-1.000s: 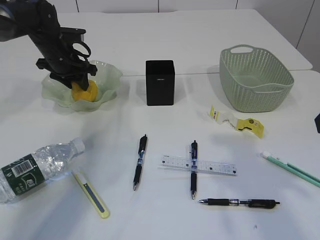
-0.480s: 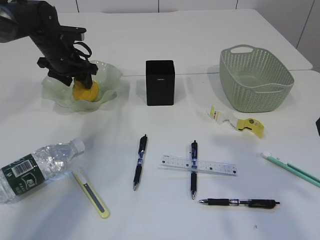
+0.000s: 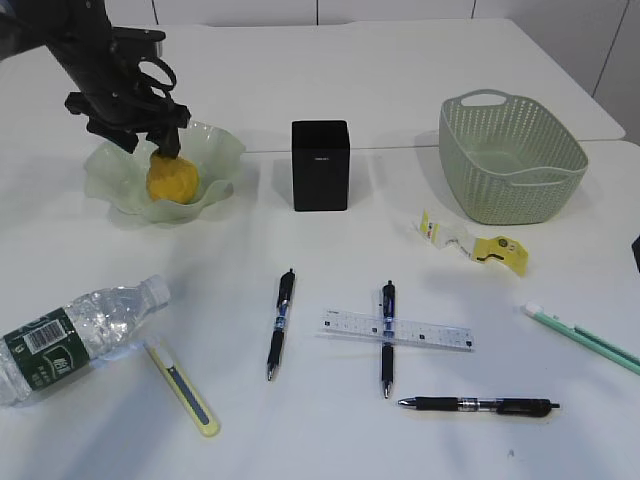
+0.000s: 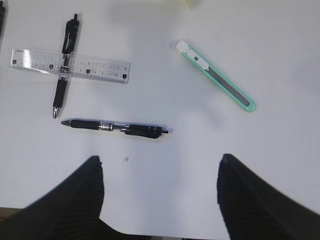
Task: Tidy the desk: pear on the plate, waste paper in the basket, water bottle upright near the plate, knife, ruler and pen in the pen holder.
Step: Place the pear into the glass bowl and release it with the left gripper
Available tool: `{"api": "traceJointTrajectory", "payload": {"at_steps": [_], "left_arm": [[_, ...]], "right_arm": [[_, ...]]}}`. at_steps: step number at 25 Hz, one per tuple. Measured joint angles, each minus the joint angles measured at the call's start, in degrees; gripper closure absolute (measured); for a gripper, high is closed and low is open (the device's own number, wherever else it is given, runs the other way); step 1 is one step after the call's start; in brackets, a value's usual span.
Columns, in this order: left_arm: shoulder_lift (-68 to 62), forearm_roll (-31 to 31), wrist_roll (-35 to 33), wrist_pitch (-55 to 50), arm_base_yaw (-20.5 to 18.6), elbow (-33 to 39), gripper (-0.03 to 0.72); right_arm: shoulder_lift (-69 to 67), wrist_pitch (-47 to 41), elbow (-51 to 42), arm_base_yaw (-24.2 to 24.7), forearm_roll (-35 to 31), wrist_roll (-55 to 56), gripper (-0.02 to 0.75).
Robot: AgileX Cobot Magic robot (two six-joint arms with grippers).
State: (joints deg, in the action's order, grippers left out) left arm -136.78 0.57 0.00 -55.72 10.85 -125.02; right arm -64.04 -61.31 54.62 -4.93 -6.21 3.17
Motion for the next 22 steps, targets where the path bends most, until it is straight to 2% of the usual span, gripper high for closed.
{"api": "traceJointTrajectory", "payload": {"at_steps": [9, 15, 22], "left_arm": [[5.32, 0.00, 0.00, -5.91, 0.00, -1.58, 0.210], [8.98, 0.00, 0.00, -13.54, 0.00, -1.90, 0.215], [9.90, -1.54, 0.00, -15.34, 0.00, -1.90, 0.221]], "right_arm": [[0.00, 0.00, 0.00, 0.00, 0.00, 0.00, 0.187], [0.00, 0.00, 0.00, 0.00, 0.00, 0.00, 0.187], [0.00, -0.70, 0.00, 0.00, 0.00, 0.00, 0.187]]}}
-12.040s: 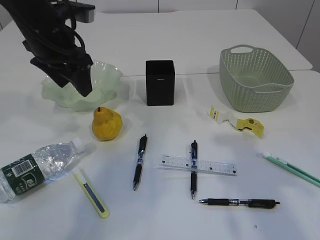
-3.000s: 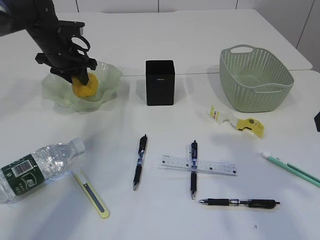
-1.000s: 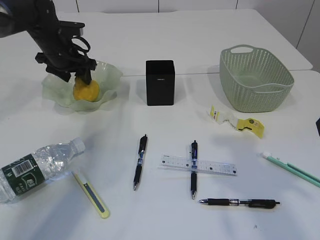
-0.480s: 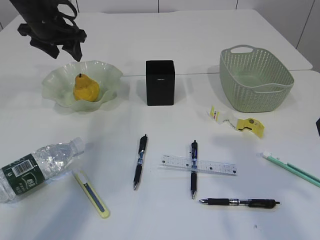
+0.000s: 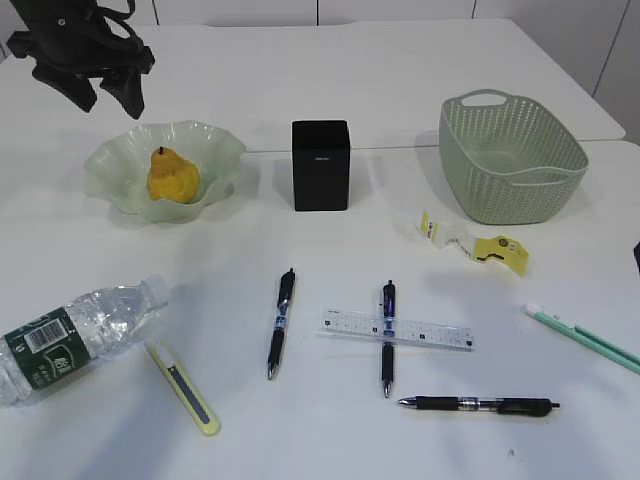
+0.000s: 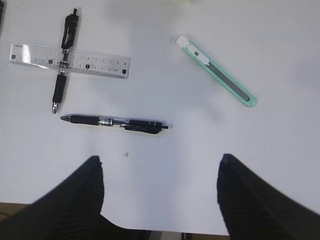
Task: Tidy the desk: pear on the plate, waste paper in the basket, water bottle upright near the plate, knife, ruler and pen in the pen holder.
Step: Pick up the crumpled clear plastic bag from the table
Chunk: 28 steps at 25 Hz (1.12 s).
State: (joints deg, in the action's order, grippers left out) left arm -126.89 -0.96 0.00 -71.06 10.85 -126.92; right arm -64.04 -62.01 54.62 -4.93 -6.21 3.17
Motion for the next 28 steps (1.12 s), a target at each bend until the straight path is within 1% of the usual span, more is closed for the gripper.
{"api": "traceJointTrajectory", "payload": {"at_steps": [4, 10, 14, 17, 21, 28], "left_arm": [[1.46, -0.56, 0.00, -0.02, 0.00, 0.00, 0.221], [6.83, -4.78, 0.00, -0.24, 0.00, 0.00, 0.222], [10.76, -5.26, 0.00, -0.11, 0.00, 0.11, 0.222], [13.89, -5.79, 0.00, 2.90, 0.00, 3.33, 0.222], [19.95, -6.04, 0.00, 13.43, 0.00, 15.35, 0.222], [36.60, -6.06, 3.75, 46.64, -1.03, 53.43, 0.222]], "right_arm": [[0.00, -0.47, 0.00, 0.00, 0.00, 0.00, 0.187], [0.00, -0.47, 0.00, 0.00, 0.00, -0.12, 0.187], [0.00, -0.47, 0.00, 0.00, 0.00, -0.12, 0.187], [0.00, -0.47, 0.00, 0.00, 0.00, -0.12, 0.187], [0.00, -0.74, 0.00, 0.00, 0.00, -0.12, 0.187], [0.00, -2.08, 0.00, 0.00, 0.00, -0.12, 0.187]]}}
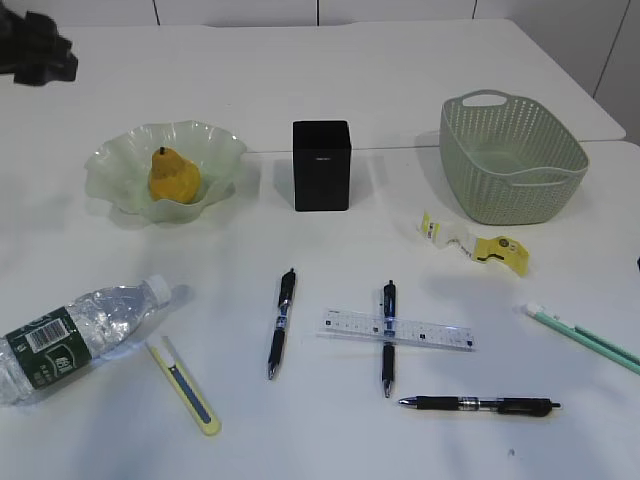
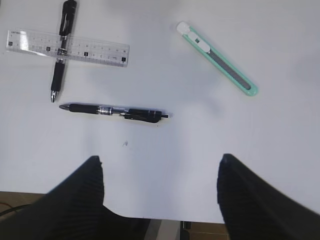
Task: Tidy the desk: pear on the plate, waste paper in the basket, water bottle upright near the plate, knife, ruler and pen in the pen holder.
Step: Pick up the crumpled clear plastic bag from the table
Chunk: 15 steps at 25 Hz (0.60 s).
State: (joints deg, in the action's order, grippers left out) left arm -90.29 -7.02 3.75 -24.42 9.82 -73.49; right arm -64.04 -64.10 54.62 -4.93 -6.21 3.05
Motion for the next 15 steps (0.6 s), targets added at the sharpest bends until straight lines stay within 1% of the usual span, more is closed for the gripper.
{"api": "traceJointTrajectory", "payload": {"at_steps": [4, 6, 10, 12, 15], "left_arm": [[8.12, 1.50, 0.47, 17.52, -1.77, 18.01, 0.230], [11.31, 3.67, 0.60, 23.41, -2.99, 24.55, 0.233], [16.74, 8.11, 0.73, 30.45, -5.27, 33.90, 0.235], [19.80, 8.33, 0.73, 31.82, -6.06, 37.43, 0.239], [23.88, 7.94, 0.73, 32.52, -6.67, 40.65, 0.251]], "right_arm": [[0.00, -0.10, 0.00, 0.00, 0.00, 0.00, 0.187], [0.00, -0.10, 0.00, 0.00, -0.04, 0.00, 0.187], [0.00, -0.33, 0.00, 0.00, -0.04, 0.00, 0.187], [0.00, -0.33, 0.00, 0.00, -0.04, -0.08, 0.187], [0.00, -0.33, 0.00, 0.00, -0.04, -0.08, 0.187]]}}
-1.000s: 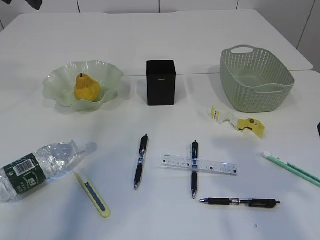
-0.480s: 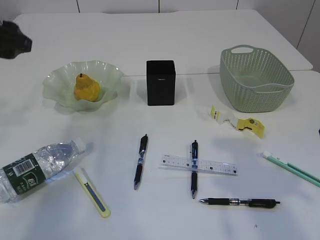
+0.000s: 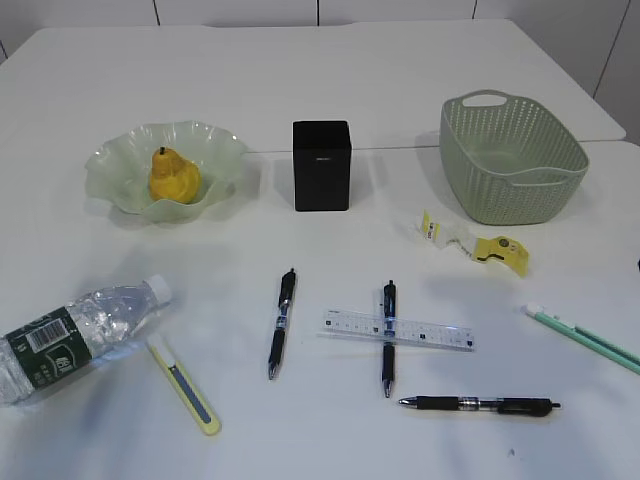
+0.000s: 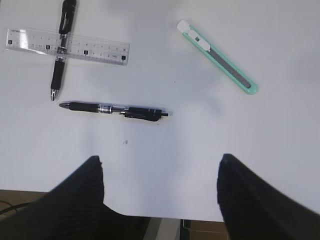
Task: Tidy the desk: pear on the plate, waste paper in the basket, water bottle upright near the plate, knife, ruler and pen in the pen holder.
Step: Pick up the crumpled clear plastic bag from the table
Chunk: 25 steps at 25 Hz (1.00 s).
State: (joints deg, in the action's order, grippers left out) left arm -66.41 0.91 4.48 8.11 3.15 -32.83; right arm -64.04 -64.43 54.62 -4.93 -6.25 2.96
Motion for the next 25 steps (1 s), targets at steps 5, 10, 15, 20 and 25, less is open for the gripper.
{"api": "traceJointTrajectory", "payload": {"at_steps": [5, 10, 15, 20, 25], "left_arm": [[4.12, -0.08, 0.00, -0.21, 0.00, 3.37, 0.264], [4.80, -0.08, 0.00, -3.78, 0.00, 3.62, 0.288], [4.90, -0.08, 0.00, -7.44, 0.00, 3.62, 0.295], [6.06, -0.08, 0.00, -10.54, 0.00, 3.62, 0.296], [8.36, -0.08, 0.00, -13.46, 0.00, 3.62, 0.307]], "right_arm": [[0.00, -0.09, 0.00, 0.00, 0.00, 0.00, 0.177], [0.00, -0.11, 0.00, 0.00, -1.46, 0.62, 0.184], [0.00, 1.26, 0.14, 0.00, -2.88, 0.93, 0.185], [-3.52, 1.76, 3.53, 0.00, -3.08, -1.32, 0.186], [-10.19, 1.76, 8.92, 0.00, -3.11, -3.72, 0.185]]}}
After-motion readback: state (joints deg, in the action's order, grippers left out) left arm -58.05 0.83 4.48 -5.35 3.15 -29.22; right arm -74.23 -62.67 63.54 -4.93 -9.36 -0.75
